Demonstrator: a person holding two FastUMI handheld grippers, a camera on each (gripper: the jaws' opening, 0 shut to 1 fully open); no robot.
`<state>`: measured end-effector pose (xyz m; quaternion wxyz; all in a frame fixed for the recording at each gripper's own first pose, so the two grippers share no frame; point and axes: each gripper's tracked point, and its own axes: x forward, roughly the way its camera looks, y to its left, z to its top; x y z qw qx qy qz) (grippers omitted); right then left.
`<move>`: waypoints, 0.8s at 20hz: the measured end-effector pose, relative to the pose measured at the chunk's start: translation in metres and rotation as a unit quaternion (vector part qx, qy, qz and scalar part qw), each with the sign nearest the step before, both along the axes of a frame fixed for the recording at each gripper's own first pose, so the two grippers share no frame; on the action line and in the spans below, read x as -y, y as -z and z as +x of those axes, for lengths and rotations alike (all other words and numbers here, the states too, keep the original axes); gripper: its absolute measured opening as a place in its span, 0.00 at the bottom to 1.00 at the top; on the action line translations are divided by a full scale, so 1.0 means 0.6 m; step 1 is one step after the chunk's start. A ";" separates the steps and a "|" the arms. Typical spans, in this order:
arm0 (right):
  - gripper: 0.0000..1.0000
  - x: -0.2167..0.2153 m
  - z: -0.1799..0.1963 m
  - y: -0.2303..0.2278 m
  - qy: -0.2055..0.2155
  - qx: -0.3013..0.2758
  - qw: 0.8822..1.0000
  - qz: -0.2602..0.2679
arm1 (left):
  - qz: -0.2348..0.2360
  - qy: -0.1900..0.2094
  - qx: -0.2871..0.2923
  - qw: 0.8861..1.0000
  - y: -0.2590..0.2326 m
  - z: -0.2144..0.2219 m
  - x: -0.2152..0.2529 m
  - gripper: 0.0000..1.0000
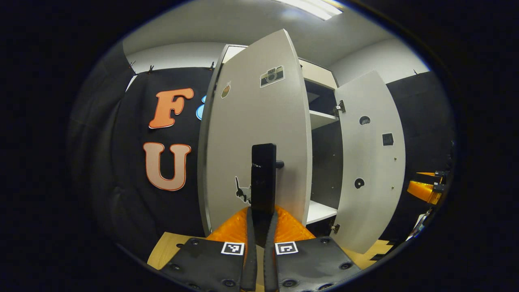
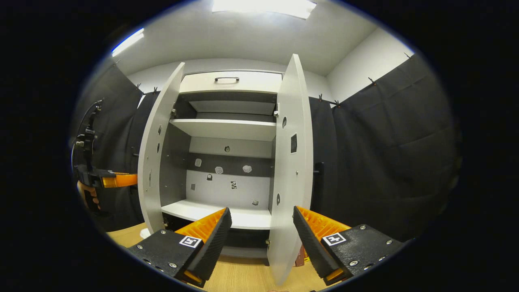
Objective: Open the right door of the double-door shoe cabinet with the right hand, and open the left door with the left hand.
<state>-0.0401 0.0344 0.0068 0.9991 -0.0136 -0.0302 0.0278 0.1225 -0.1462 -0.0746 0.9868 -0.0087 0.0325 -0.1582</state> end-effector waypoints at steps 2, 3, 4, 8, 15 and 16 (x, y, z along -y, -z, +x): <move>0.93 -0.007 0.004 0.000 -0.005 -0.001 1.000 0.000 | 0.006 -0.008 0.004 1.000 -0.001 -0.001 -0.011 0.13; 0.93 -0.010 0.006 0.001 -0.006 -0.001 1.000 -0.001 | 0.009 -0.014 0.006 1.000 -0.001 -0.001 -0.019 0.13; 0.93 -0.012 0.007 0.003 -0.007 -0.001 1.000 -0.001 | 0.010 -0.022 0.008 1.000 -0.004 -0.001 -0.029 0.13; 0.93 -0.024 0.016 0.003 -0.015 -0.004 1.000 0.003 | 0.016 -0.061 0.013 0.998 -0.006 0.000 -0.068 0.13; 0.93 -0.046 0.026 0.004 -0.019 -0.003 1.000 0.005 | 0.013 -0.114 0.011 0.993 -0.008 0.007 -0.133 0.07; 0.93 -0.048 0.028 0.005 -0.019 -0.004 1.000 0.002 | -0.005 -0.101 0.009 0.995 -0.009 0.004 -0.123 0.06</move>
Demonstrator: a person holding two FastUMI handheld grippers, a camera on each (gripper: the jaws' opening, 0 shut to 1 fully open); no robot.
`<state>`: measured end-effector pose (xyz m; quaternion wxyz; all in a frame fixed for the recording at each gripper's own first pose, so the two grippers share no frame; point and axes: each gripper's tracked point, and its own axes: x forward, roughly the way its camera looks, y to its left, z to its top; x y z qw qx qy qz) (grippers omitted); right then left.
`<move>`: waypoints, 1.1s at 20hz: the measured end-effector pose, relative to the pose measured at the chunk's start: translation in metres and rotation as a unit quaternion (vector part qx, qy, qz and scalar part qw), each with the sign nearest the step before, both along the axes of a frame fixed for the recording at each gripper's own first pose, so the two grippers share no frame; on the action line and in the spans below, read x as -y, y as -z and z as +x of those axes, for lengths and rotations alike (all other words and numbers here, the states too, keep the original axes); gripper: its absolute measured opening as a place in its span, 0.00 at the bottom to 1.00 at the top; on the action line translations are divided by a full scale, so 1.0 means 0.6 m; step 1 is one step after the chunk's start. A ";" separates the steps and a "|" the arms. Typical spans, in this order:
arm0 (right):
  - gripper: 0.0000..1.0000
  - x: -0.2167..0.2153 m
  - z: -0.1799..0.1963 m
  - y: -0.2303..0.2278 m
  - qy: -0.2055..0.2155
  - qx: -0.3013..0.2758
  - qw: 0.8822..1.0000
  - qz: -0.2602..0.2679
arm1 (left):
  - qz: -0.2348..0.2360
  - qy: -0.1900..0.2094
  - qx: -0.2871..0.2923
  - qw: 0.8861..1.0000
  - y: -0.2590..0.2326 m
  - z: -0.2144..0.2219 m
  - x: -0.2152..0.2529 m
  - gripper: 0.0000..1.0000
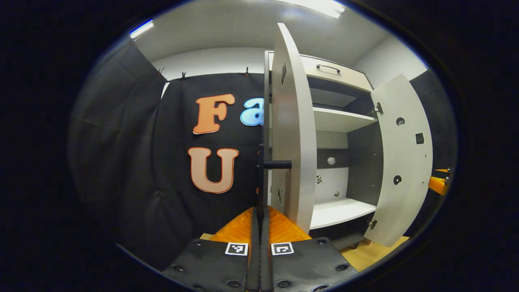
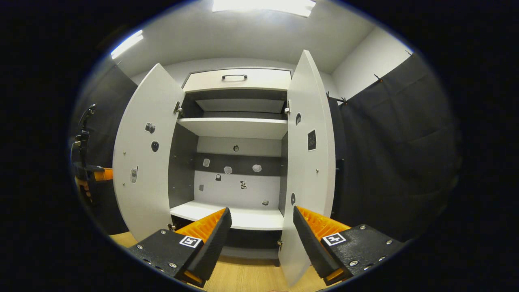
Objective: Open the right door of the double-door shoe cabinet with the right hand, and open the left door with the left hand.
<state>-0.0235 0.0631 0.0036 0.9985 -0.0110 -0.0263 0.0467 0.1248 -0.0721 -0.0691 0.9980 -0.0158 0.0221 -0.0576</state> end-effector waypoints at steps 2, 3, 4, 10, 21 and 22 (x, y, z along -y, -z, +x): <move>0.93 -0.009 0.004 0.003 -0.002 -0.004 1.000 -0.002 | -0.013 0.013 -0.001 1.000 0.003 0.000 0.015 0.07; 0.93 -0.013 0.007 0.004 -0.003 -0.005 1.000 -0.003 | -0.008 0.013 -0.002 1.000 0.004 -0.001 0.007 0.06; 0.93 -0.013 0.008 0.005 -0.003 -0.005 1.000 -0.004 | -0.001 0.009 -0.004 1.000 0.005 -0.003 0.003 0.06; 0.93 -0.020 0.013 0.011 -0.006 -0.009 1.000 -0.006 | 0.012 -0.005 -0.019 1.000 0.009 -0.030 -0.013 0.08; 0.93 0.023 -0.006 -0.027 0.012 0.002 1.000 0.002 | 0.025 -0.059 0.051 0.997 -0.056 -0.079 -0.046 0.72; 0.93 0.032 -0.009 -0.037 0.016 0.005 1.000 0.002 | 0.020 -0.060 0.047 0.997 -0.056 -0.081 -0.045 0.74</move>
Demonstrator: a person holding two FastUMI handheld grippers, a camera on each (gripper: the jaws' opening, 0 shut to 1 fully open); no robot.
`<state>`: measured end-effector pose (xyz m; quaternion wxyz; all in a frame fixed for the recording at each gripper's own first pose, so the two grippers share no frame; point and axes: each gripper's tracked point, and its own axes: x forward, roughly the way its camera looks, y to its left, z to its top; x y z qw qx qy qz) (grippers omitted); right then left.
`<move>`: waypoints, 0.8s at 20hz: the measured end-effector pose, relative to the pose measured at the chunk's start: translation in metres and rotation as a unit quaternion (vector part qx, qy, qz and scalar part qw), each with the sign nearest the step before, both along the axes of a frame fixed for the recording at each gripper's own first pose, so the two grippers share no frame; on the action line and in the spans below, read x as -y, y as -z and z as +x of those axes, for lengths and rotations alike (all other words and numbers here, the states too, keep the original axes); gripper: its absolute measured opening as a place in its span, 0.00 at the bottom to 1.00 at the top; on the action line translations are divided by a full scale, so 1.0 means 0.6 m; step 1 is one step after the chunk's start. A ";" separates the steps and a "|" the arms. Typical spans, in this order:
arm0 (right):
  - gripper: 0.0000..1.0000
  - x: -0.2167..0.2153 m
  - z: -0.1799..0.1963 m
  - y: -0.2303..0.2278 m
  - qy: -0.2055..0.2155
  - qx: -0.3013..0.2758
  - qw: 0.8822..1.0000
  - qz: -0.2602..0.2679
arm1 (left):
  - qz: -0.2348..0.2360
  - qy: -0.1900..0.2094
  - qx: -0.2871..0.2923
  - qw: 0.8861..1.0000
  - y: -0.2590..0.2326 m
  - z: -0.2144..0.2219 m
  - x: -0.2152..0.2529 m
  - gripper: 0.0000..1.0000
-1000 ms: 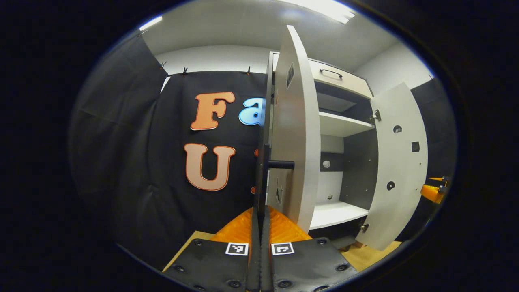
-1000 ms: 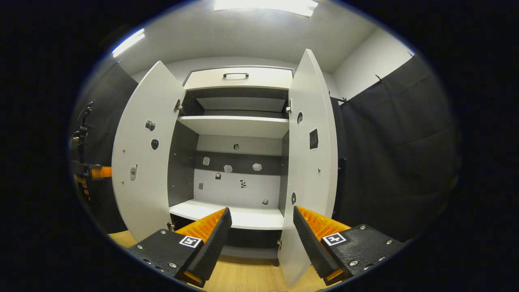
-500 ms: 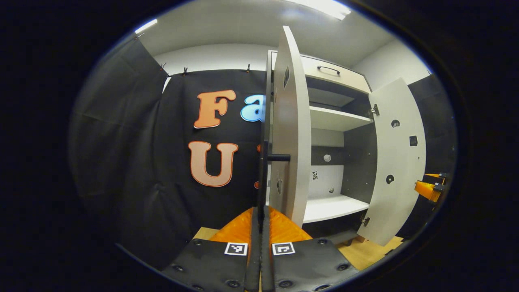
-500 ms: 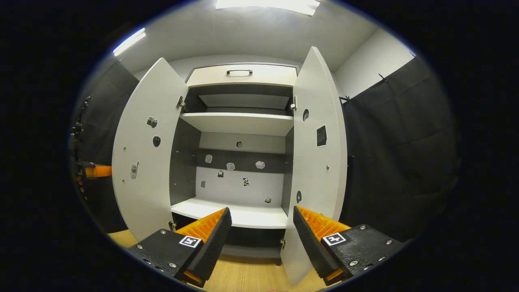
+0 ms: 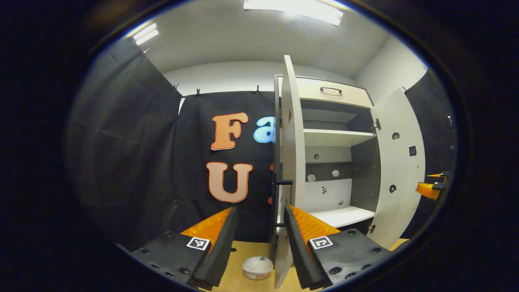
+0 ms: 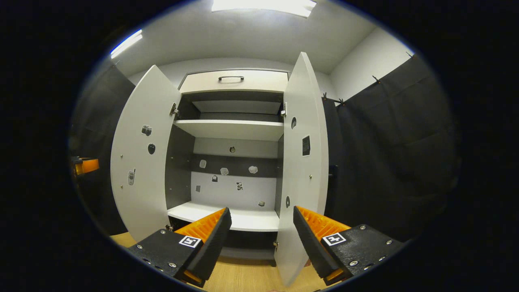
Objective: Open the right door of the double-door shoe cabinet with the right hand, and open the left door with the left hand.
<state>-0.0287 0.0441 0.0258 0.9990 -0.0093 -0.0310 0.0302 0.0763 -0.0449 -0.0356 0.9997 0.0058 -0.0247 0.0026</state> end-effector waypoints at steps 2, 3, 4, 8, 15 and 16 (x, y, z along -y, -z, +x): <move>0.93 0.014 -0.006 -0.018 0.007 0.005 1.000 0.000 | -0.014 -0.001 -0.010 1.000 0.005 -0.008 0.001 0.84; 0.93 0.020 -0.010 -0.025 0.010 0.006 1.000 0.001 | -0.020 -0.005 -0.017 1.000 0.008 -0.012 0.000 0.97; 0.93 0.025 -0.015 -0.034 0.010 0.007 1.000 0.001 | -0.025 -0.009 -0.026 0.999 0.013 -0.016 -0.003 0.95; 0.93 0.040 -0.026 -0.062 0.015 0.019 1.000 -0.003 | -0.028 -0.033 -0.028 0.999 0.009 -0.020 -0.027 0.96; 0.93 0.048 -0.023 -0.069 0.015 0.021 1.000 0.004 | -0.013 -0.050 -0.024 0.998 0.004 -0.031 -0.032 0.95; 0.93 0.048 -0.019 -0.067 0.015 0.020 1.000 0.005 | -0.012 -0.052 -0.023 0.998 0.003 -0.033 -0.031 0.95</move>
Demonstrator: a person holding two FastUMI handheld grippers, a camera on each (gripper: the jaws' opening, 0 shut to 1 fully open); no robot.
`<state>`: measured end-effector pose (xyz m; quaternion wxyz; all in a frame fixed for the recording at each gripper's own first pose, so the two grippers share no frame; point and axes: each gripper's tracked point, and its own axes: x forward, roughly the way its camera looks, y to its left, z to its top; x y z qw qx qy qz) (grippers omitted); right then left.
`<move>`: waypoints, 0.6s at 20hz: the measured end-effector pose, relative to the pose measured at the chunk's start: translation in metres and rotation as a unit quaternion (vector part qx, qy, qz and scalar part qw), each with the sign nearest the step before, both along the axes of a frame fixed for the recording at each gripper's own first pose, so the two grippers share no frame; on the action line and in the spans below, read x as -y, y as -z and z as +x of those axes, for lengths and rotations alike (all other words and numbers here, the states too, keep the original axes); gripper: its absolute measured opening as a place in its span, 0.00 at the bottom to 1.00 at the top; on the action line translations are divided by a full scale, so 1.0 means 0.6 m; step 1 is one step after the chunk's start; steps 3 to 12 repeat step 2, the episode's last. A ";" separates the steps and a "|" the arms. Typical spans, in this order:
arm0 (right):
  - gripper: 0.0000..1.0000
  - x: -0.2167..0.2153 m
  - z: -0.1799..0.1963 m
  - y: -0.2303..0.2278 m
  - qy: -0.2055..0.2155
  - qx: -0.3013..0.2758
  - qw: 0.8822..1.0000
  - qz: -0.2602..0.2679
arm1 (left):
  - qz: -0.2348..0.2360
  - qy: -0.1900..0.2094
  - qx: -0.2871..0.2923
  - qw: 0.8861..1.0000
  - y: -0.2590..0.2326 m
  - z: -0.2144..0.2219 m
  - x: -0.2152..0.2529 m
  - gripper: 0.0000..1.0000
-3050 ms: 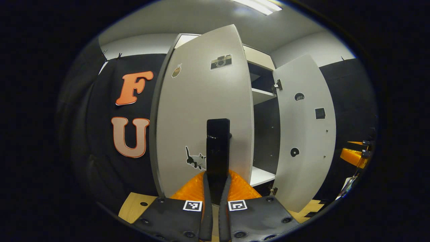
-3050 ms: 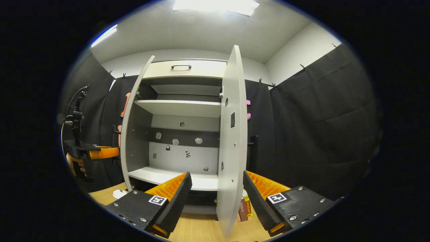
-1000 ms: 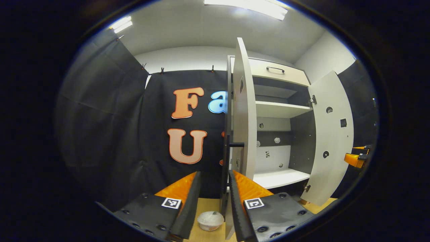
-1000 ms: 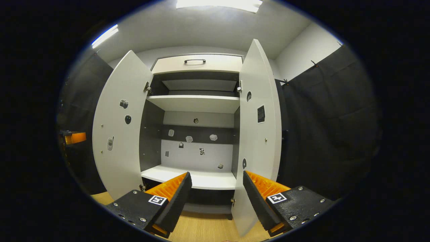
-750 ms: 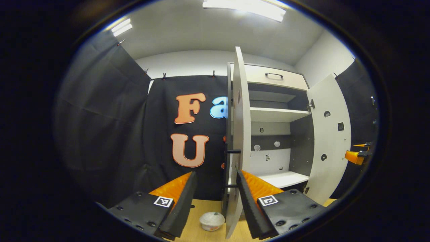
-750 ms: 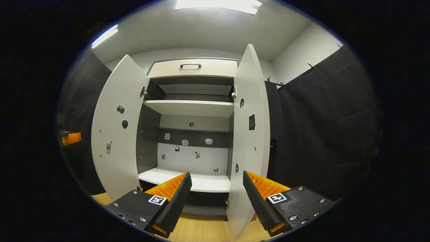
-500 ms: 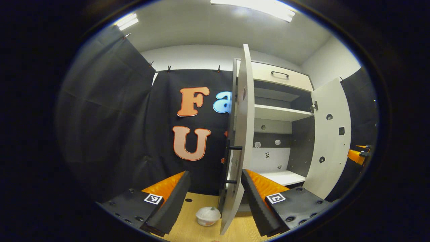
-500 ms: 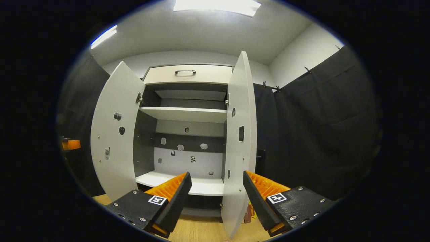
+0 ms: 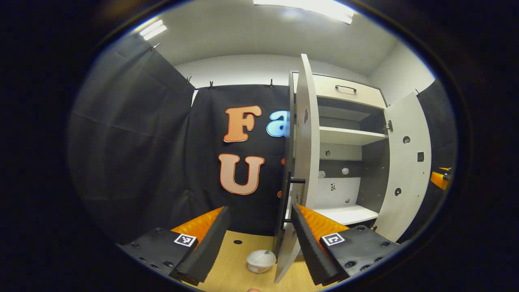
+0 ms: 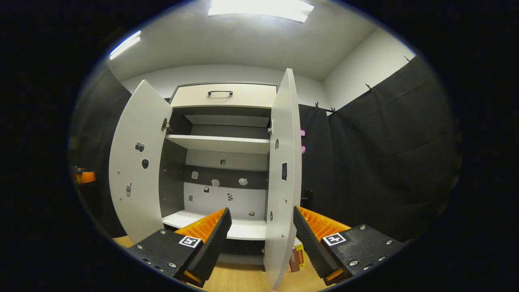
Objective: Open the right door of the double-door shoe cabinet with the right hand, and open the left door with the left hand.
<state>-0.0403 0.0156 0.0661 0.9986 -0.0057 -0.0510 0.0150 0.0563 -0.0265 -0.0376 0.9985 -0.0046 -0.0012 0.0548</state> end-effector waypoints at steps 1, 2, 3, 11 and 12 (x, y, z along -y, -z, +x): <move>0.93 0.000 0.001 0.002 -0.001 -0.001 1.000 0.000 | 0.003 -0.003 0.002 1.000 -0.002 -0.002 -0.003 0.96; 0.93 0.001 0.002 0.004 -0.002 -0.002 1.000 0.001 | 0.006 -0.006 0.005 1.000 -0.004 -0.005 -0.005 0.96; 0.93 0.001 0.002 0.004 -0.002 -0.002 1.000 0.001 | 0.006 -0.006 0.005 1.000 -0.004 -0.005 -0.005 0.96; 0.93 0.001 0.002 0.004 -0.002 -0.002 1.000 0.001 | 0.006 -0.006 0.005 1.000 -0.004 -0.005 -0.005 0.96; 0.93 0.001 0.002 0.004 -0.002 -0.002 1.000 0.001 | 0.006 -0.006 0.005 1.000 -0.004 -0.005 -0.005 0.96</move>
